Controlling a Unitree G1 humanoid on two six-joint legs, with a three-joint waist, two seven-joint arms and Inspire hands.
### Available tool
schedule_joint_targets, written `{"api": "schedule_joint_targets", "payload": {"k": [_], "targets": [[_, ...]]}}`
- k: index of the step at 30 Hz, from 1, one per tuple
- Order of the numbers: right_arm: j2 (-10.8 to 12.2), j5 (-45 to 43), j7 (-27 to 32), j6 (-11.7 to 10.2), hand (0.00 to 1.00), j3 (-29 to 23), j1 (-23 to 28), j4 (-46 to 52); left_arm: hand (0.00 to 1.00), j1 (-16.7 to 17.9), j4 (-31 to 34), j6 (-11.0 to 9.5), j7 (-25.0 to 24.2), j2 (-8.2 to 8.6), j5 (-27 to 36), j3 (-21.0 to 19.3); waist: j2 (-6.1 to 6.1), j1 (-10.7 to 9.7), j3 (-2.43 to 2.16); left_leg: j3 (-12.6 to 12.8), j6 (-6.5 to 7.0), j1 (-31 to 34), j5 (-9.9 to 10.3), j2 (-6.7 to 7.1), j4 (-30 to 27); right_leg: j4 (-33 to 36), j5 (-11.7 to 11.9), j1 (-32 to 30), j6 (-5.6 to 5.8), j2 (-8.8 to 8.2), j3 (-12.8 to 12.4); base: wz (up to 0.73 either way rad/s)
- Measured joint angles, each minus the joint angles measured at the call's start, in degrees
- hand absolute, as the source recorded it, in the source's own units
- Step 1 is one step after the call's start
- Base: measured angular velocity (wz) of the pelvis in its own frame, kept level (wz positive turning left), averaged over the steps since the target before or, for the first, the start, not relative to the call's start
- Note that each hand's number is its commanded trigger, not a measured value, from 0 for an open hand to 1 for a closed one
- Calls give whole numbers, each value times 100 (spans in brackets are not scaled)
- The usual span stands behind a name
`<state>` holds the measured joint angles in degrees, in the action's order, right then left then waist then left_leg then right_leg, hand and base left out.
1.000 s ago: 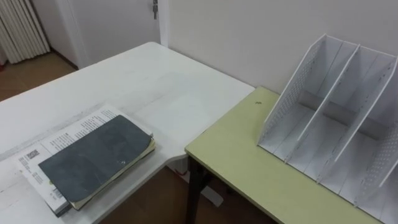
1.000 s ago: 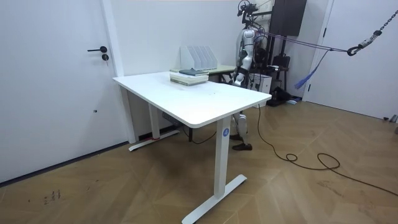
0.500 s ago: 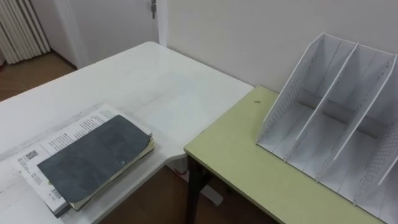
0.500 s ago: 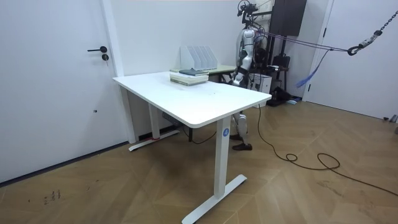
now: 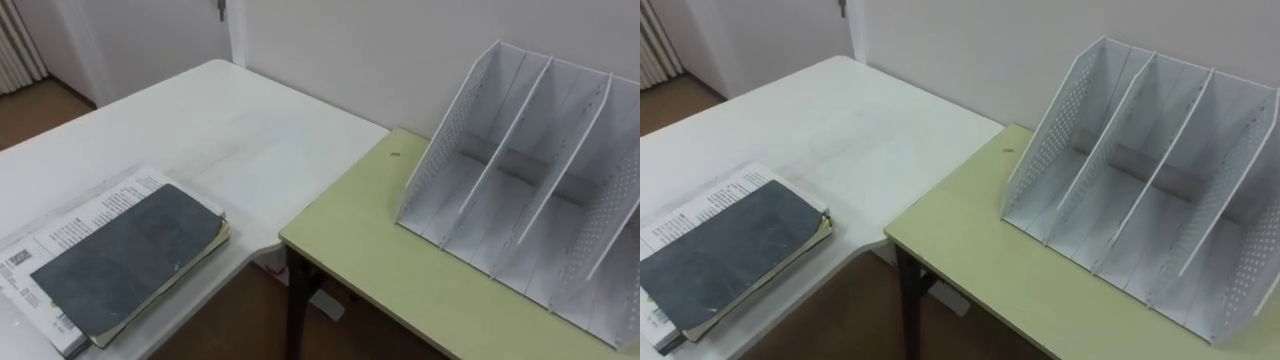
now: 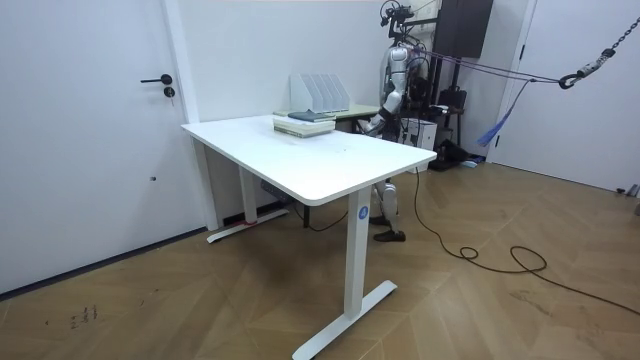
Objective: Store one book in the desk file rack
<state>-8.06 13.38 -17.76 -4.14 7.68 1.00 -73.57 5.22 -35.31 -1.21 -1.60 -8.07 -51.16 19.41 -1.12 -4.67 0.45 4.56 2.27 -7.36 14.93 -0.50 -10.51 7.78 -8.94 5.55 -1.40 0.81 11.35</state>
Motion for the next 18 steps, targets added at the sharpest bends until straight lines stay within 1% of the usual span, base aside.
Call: {"api": "schedule_joint_targets", "payload": {"k": [2,5,7,12,16,18], "targets": [[-1,5,-23,0,0,16,-14,-13,0,-59,117,-19,59,7,-87,116,1,-5,1,-5,0,0,0,-2,0,0,0,1,0,4,-2,0],[-3,9,-98,-3,0,5,-36,-58,0,-71,397,-51,139,7,-248,127,5,-23,5,-13,0,3,0,-4,0,-6,0,1,0,11,-6,0],[-6,18,-102,-2,0,9,-43,-68,0,-68,644,-55,247,-34,-251,155,8,-25,6,-12,0,5,0,0,0,-5,0,-1,0,10,-7,0],[-2,18,-97,3,0,24,-39,-57,0,-39,1336,-85,794,-193,-366,158,-16,-17,-5,-17,0,10,-1,-1,-8,-4,-1,4,0,7,9,0],[-1,15,-58,2,0,73,-37,-55,0,-13,1692,-98,1065,-251,-477,121,-35,24,-20,-21,0,4,-1,-3,-24,-4,-1,20,-1,6,27,1],[-1,-4,-34,0,0,71,-41,-61,0,-4,1932,-181,1284,-289,-587,112,-32,25,-23,-26,0,18,-1,-4,-32,-5,-1,19,-1,5,59,6]]}}
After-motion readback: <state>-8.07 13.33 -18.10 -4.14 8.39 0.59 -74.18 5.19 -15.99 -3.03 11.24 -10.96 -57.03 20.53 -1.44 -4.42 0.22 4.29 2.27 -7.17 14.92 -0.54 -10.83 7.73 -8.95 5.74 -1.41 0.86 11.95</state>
